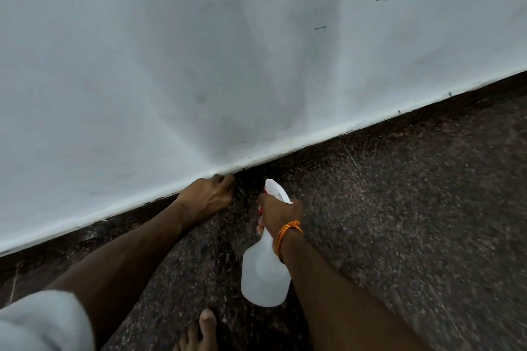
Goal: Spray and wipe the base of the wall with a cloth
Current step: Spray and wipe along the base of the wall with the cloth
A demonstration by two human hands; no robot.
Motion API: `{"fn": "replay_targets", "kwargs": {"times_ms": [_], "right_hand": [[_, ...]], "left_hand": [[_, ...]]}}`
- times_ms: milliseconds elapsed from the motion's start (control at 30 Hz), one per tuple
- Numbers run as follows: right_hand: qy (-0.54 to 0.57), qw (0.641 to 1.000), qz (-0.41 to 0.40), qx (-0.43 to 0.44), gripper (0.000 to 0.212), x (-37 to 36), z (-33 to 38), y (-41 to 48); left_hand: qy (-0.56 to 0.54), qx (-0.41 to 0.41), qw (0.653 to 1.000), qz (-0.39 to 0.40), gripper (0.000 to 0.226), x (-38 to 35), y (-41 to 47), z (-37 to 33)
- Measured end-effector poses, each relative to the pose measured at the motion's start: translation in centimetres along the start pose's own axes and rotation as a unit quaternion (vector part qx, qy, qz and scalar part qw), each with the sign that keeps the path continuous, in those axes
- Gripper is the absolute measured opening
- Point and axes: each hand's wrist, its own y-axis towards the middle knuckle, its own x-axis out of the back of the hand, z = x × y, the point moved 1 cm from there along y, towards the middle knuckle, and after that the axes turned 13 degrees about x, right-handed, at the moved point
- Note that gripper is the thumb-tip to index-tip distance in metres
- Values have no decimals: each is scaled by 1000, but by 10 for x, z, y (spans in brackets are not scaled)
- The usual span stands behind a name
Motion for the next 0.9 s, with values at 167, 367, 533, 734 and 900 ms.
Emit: {"fn": "replay_targets", "kwargs": {"times_ms": [167,367,533,734,900], "right_hand": [[2,998,-56,8,21,13,-2,14],[-4,996,-88,27,18,23,4,17],[7,997,-66,27,16,30,12,17],[5,994,-99,39,17,39,10,18],[2,997,-60,37,17,35,17,11]], "left_hand": [[19,-45,999,-23,14,8,45,-20],[21,-28,998,-49,22,14,70,-35],[59,-95,992,51,21,-18,12,1],[68,-54,991,104,5,-6,27,-10],[64,-54,991,106,4,-2,29,-5]]}}
